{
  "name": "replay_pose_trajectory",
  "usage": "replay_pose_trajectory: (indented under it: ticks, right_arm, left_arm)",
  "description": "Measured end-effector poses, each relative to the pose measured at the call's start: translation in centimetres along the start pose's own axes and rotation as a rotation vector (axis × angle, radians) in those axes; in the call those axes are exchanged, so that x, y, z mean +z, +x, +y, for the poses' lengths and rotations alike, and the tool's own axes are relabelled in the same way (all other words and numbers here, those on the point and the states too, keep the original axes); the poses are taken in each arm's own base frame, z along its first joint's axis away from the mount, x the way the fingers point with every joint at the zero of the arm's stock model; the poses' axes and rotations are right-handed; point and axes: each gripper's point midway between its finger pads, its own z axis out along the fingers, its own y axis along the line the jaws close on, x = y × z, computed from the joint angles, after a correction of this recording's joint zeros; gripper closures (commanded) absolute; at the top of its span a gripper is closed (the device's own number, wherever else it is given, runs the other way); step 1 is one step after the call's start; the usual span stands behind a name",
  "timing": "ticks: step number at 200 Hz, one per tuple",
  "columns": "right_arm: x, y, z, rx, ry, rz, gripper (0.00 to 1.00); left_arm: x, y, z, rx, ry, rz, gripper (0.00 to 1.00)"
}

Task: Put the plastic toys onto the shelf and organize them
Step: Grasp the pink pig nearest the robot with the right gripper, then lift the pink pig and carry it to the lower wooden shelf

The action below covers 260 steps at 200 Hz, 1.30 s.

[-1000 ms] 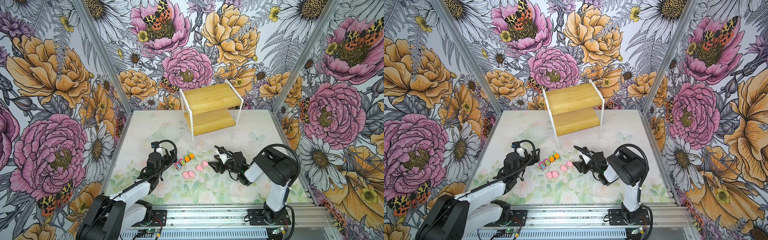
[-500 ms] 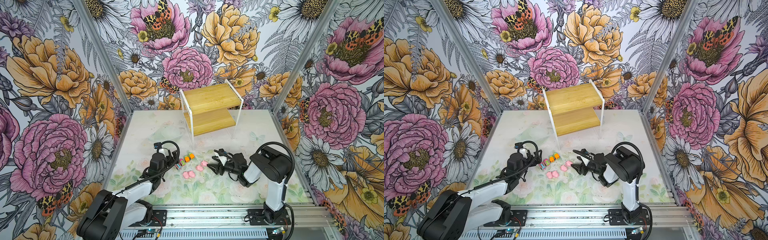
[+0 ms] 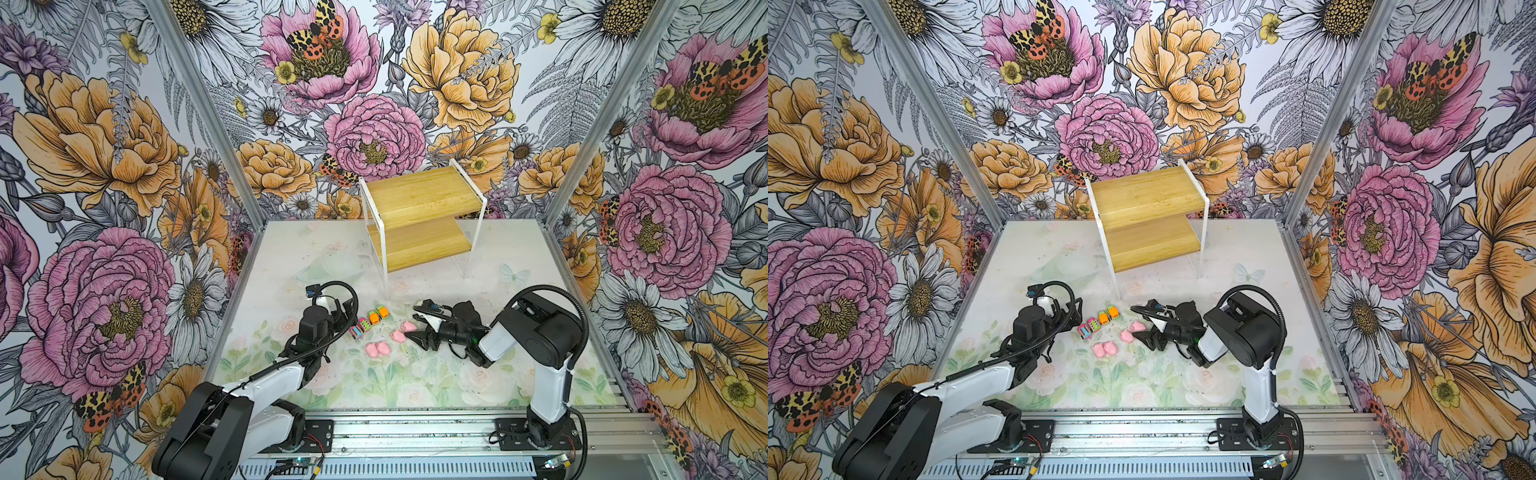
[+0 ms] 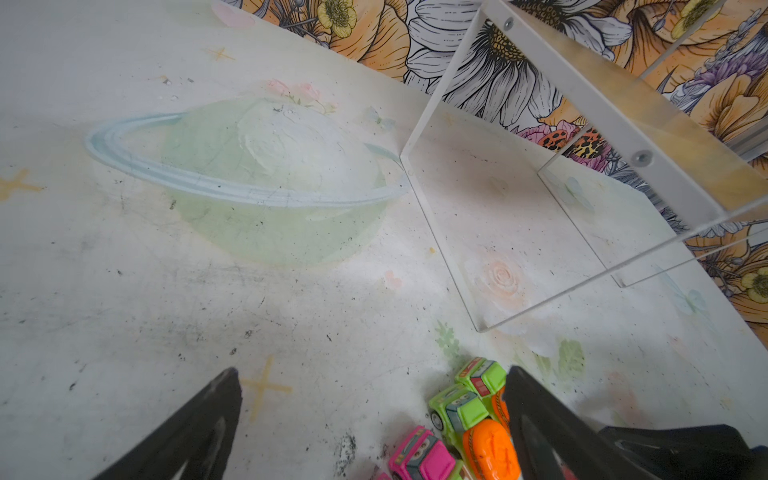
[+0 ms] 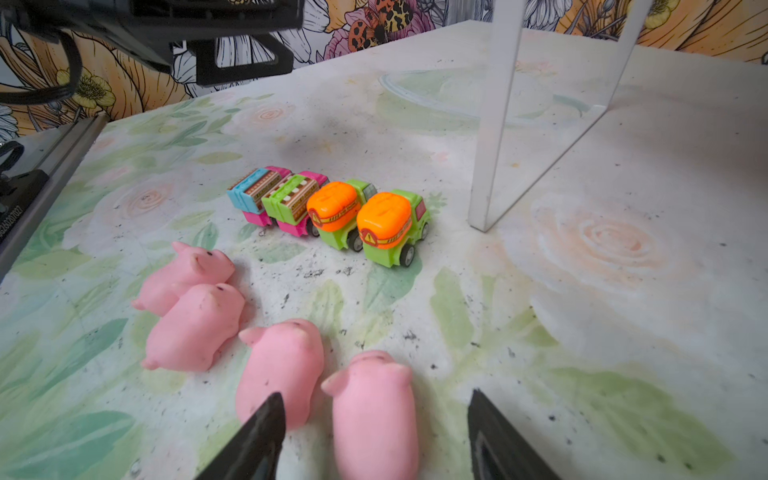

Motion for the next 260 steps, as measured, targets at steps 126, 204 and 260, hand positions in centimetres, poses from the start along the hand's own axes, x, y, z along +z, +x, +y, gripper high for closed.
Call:
replay_pose_trajectory:
  ticks: [126,204,260]
  right_arm:
    - [1.3,1.0,1.2,-0.021,-0.045,0.073,0.56]
    - [1.3,1.1,1.3,0.019,-0.04,0.08,0.73]
    - [-0.3,0.0,0.7,0.123,0.001,0.039,0.73]
  left_arm:
    - [0.2,0.4,0.2,0.002,-0.006,0.011,0.01]
    - [0.2,0.4,0.2,0.002,-0.006,0.011,0.01]
    - [0.2,0.4,0.2,0.002,-0.006,0.011,0.01]
